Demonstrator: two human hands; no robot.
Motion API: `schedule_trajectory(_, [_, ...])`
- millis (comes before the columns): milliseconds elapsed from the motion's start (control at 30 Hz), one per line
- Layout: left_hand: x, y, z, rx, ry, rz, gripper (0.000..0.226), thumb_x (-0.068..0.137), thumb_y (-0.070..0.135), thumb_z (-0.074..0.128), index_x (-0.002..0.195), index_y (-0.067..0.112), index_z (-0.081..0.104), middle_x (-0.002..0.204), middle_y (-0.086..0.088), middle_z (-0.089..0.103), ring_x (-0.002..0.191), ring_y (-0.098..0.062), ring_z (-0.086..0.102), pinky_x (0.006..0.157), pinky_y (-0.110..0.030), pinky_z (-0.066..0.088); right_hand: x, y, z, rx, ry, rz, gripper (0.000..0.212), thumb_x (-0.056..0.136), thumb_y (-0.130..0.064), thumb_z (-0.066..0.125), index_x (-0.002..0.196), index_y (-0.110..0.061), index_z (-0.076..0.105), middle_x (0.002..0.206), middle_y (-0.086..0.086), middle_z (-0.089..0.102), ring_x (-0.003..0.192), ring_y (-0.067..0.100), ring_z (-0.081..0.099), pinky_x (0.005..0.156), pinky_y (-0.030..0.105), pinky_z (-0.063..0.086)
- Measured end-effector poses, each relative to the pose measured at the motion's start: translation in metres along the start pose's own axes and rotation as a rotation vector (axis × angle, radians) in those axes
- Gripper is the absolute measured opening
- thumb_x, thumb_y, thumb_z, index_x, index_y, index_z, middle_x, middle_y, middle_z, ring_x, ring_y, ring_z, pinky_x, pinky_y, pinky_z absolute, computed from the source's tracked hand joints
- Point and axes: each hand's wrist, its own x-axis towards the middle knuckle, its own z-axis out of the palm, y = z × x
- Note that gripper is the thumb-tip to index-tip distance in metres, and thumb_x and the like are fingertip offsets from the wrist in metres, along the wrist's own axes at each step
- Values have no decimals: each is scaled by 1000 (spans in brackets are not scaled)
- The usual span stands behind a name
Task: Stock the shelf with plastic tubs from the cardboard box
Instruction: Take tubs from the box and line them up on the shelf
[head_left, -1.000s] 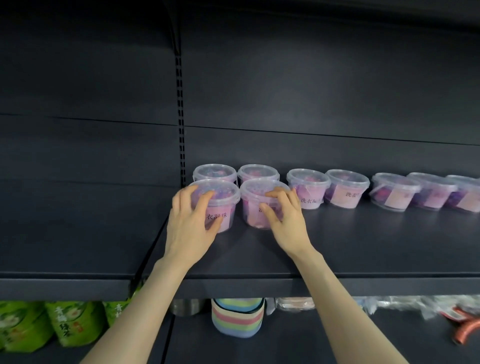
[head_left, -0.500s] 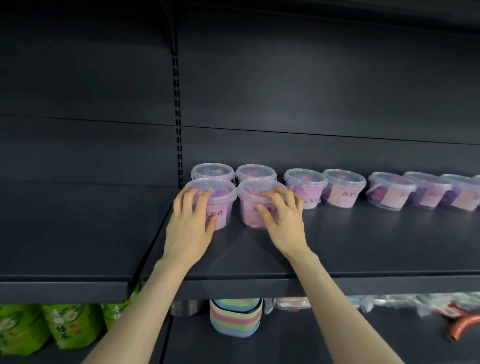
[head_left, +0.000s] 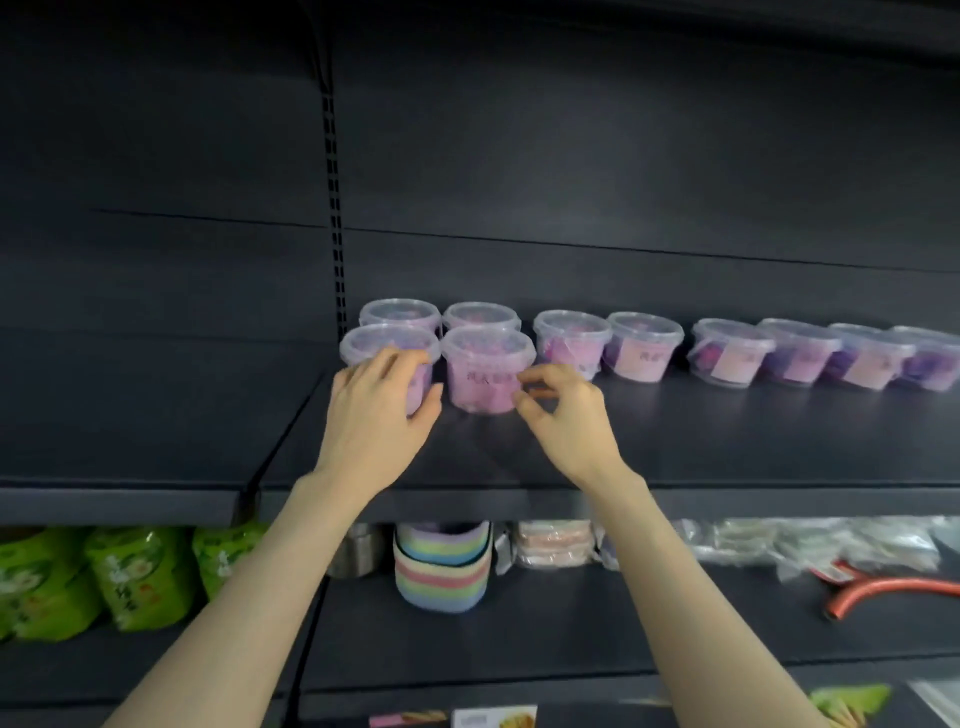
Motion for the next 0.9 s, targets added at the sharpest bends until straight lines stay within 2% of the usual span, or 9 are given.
schedule_trajectory(67, [-5, 35, -10, -88, -69, 26, 24, 85, 23, 63, 107, 13, 61, 96, -4, 67, 86, -26, 64, 75, -39, 50, -20, -2, -27, 31, 18, 2, 19, 87, -17, 62, 104, -10, 66, 107, 6, 64, 92, 18, 63, 87, 41, 51])
schedule_trajectory(133, [-22, 70, -14, -129, -139, 48, 25, 87, 29, 60, 109, 16, 60, 95, 1, 67, 86, -21, 63, 73, -39, 52, -48, 3, -56, 31, 31, -9, 15, 88, -18, 62, 100, -12, 67, 101, 3, 66, 85, 13, 63, 82, 36, 52])
schedule_trajectory(333, [-138, 180, 19, -187, -214, 5, 20, 87, 27, 62, 102, 13, 63, 89, 0, 66, 80, -24, 64, 69, -42, 53, -176, 72, -134, -32, -87, -23, 14, 90, -17, 60, 98, -9, 68, 97, 4, 66, 82, 15, 62, 73, 23, 47])
schedule_trajectory(433, [-209, 225, 45, -214, -352, -125, 21, 87, 27, 61, 104, 13, 64, 90, 0, 67, 82, -21, 64, 67, -41, 53, -244, 118, -158, -52, -186, 61, 16, 90, -16, 60, 100, -8, 69, 98, 6, 66, 86, 17, 63, 73, 26, 49])
schedule_trajectory(500, [-250, 247, 60, -229, -424, -195, 19, 87, 25, 62, 102, 13, 64, 90, -1, 68, 81, -22, 65, 66, -41, 53, -281, 145, -168, -44, -258, 138, 14, 89, -14, 62, 98, -6, 69, 98, 8, 66, 86, 23, 64, 74, 35, 51])
schedule_trajectory(600, [-299, 268, 81, -235, -514, -286, 17, 86, 25, 63, 100, 15, 64, 88, 2, 68, 78, -18, 65, 64, -40, 54, -323, 179, -174, -45, -331, 221, 15, 88, -12, 63, 99, -5, 69, 100, 10, 66, 86, 26, 65, 74, 39, 52])
schedule_trajectory(700, [-338, 277, 103, -222, -577, -362, 14, 86, 24, 63, 98, 16, 64, 87, 2, 70, 77, -22, 66, 63, -39, 53, -354, 209, -169, -69, -392, 283, 14, 87, -13, 63, 99, -9, 69, 97, 7, 66, 83, 22, 64, 71, 30, 48])
schedule_trajectory(767, [-362, 279, 120, -208, -601, -420, 13, 84, 23, 65, 96, 17, 65, 85, 1, 71, 75, -22, 66, 62, -37, 53, -371, 227, -160, -103, -435, 296, 14, 84, -10, 64, 96, -8, 70, 96, 8, 68, 83, 22, 62, 70, 24, 40])
schedule_trajectory(900, [-414, 274, 163, -247, -688, -569, 16, 85, 25, 63, 100, 18, 65, 86, 5, 69, 76, -10, 63, 64, -31, 54, -407, 273, -137, -163, -492, 378, 14, 84, -11, 67, 97, -7, 71, 94, 10, 70, 85, 11, 52, 65, 15, 30])
